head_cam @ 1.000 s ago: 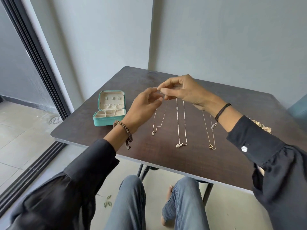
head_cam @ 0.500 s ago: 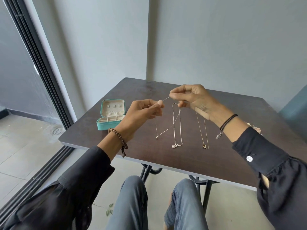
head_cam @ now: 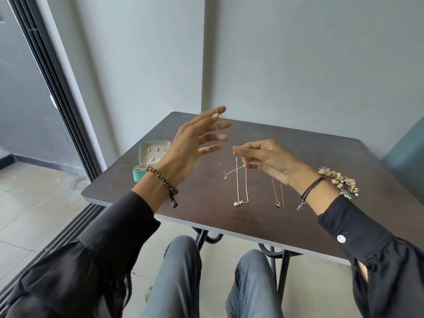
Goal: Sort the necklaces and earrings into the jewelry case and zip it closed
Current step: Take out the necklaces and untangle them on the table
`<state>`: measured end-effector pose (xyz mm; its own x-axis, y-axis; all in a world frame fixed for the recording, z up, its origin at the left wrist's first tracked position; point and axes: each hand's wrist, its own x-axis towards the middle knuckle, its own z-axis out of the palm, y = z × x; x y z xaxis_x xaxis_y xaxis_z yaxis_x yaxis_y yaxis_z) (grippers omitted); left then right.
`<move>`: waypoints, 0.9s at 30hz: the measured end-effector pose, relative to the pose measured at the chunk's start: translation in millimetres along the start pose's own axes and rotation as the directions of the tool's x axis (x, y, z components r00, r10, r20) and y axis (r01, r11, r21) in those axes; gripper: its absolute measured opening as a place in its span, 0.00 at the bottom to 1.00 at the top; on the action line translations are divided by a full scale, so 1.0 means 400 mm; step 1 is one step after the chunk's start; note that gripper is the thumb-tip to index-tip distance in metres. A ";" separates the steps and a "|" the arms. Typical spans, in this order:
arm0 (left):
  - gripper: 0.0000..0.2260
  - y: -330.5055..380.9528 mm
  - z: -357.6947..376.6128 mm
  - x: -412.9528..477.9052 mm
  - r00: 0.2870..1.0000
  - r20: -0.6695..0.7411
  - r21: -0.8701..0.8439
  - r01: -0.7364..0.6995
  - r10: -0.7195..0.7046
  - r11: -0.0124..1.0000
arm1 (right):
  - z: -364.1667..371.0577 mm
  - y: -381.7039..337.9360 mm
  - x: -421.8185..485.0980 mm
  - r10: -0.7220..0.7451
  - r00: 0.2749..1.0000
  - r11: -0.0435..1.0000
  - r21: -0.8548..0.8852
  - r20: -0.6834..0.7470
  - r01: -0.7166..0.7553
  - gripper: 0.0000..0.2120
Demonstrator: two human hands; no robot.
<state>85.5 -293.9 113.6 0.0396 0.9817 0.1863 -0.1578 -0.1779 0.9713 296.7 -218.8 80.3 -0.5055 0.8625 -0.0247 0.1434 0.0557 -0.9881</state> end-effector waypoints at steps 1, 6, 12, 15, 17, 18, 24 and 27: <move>0.14 0.002 -0.001 0.001 1.000 0.012 0.010 -0.008 0.008 1.000 | -0.001 0.003 -0.003 0.005 1.000 1.000 0.004 0.011 -0.005 0.09; 0.23 -0.006 -0.009 0.009 0.999 -0.012 0.023 -0.045 0.045 0.999 | 0.001 0.022 -0.017 0.009 0.999 0.997 0.078 0.033 -0.011 0.13; 0.27 -0.026 -0.034 0.021 0.993 -0.119 -0.038 -0.021 0.017 0.999 | 0.013 0.022 -0.029 -0.013 1.000 0.999 0.049 0.001 0.013 0.10; 0.27 -0.032 -0.038 0.016 0.991 -0.137 -0.011 0.011 -0.012 1.000 | 0.021 0.003 -0.037 -0.058 0.998 0.995 -0.087 -0.013 0.057 0.10; 0.26 -0.039 -0.035 0.013 0.994 -0.110 0.057 0.028 -0.021 0.998 | 0.030 -0.019 -0.042 -0.099 0.995 0.978 -0.183 -0.004 0.097 0.10; 0.25 -0.043 -0.034 0.012 0.996 -0.091 0.097 0.032 -0.023 0.995 | 0.035 -0.033 -0.044 -0.121 0.993 0.967 -0.224 0.004 0.119 0.09; 0.17 -0.050 -0.004 -0.007 0.998 0.043 0.275 0.038 -0.052 0.961 | 0.057 -0.091 -0.038 -0.242 0.970 0.907 -0.356 0.000 0.226 0.08; 0.17 -0.050 0.007 -0.013 0.994 0.052 0.320 0.072 -0.094 0.945 | 0.052 -0.100 -0.035 -0.273 0.962 0.901 -0.357 -0.018 0.249 0.07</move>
<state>91.2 -295.8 93.7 0.1056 0.9892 0.1018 0.1691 -0.1187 0.9784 280.3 -243.4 116.9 -0.5096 0.8237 0.2487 0.3068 0.4440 -0.8419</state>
